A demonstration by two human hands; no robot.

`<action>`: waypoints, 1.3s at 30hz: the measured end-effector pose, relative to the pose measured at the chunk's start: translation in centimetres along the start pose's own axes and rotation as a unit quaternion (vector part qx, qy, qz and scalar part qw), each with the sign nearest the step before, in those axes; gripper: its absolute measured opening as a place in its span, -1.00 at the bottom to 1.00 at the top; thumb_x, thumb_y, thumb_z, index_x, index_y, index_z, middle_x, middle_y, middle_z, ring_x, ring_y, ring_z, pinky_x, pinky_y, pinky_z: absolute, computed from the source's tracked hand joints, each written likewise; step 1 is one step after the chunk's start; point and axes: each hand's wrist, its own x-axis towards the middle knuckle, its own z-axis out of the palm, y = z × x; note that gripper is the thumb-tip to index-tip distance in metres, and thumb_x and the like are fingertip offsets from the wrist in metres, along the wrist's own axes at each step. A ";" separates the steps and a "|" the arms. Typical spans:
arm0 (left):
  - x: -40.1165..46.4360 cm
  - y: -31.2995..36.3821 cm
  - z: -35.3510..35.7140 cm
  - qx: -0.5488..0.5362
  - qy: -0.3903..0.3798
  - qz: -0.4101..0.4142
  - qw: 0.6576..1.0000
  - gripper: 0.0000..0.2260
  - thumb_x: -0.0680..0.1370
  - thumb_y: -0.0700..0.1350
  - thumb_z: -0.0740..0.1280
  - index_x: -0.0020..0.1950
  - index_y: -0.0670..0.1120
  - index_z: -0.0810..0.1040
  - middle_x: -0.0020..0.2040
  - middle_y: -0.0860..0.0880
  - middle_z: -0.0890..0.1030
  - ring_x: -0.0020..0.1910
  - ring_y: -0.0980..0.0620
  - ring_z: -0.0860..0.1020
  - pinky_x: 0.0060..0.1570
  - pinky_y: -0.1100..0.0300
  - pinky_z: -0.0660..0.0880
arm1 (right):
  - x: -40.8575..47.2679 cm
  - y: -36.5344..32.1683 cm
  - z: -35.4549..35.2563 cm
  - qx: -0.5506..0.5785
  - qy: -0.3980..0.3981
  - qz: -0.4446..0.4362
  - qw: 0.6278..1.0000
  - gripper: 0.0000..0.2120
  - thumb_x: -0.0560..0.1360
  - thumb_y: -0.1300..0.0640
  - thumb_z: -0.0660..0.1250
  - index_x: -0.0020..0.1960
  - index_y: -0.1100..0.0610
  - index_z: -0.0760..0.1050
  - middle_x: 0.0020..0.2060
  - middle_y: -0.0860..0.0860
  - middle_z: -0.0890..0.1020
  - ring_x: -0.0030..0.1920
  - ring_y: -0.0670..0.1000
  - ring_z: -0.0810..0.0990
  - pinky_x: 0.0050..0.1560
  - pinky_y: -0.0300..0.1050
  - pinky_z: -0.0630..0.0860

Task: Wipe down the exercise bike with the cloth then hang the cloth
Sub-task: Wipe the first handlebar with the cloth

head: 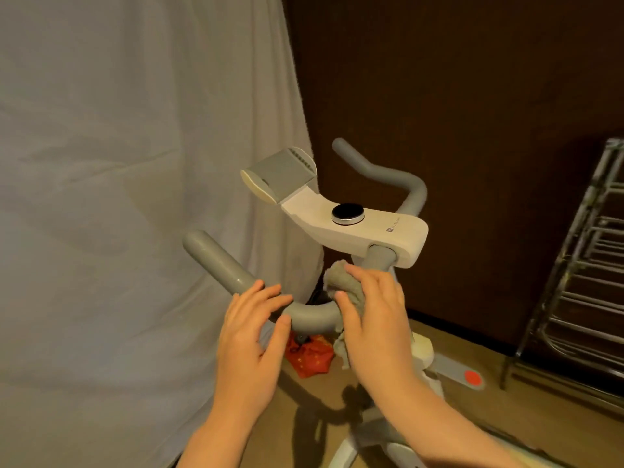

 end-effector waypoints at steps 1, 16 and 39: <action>0.2 -0.2 -0.2 -0.003 -0.012 0.010 1.000 -0.70 0.56 0.13 0.19 0.18 0.08 0.60 0.26 0.22 0.51 0.41 0.22 0.31 0.43 -0.15 0.25 | -1.2 -0.7 0.5 0.006 -0.002 -0.010 1.000 -0.60 0.54 0.10 0.33 0.36 -0.07 0.40 0.17 -0.11 0.41 0.15 -0.21 0.25 0.06 -0.45 0.24; 3.6 -1.5 -2.1 0.014 -0.150 0.130 0.980 -0.84 0.54 0.01 0.32 0.08 0.15 0.62 0.02 0.22 0.58 0.09 0.25 0.42 0.11 0.43 0.28 | -3.9 -2.8 4.1 0.301 0.299 0.249 0.870 -0.73 0.58 0.24 0.28 0.16 -0.07 0.38 0.15 -0.04 0.51 0.12 -0.21 0.51 0.01 -0.48 0.44; 2.7 1.4 0.4 0.001 -0.072 0.055 0.996 -0.79 0.50 0.20 0.24 -0.09 0.17 0.63 -0.15 0.20 0.58 0.01 0.08 0.48 0.30 -0.07 0.27 | -0.6 -0.8 0.7 0.096 0.141 0.154 0.973 -0.79 0.53 0.15 0.36 0.06 -0.13 0.47 0.03 -0.18 0.49 0.05 -0.21 0.49 -0.05 -0.37 0.38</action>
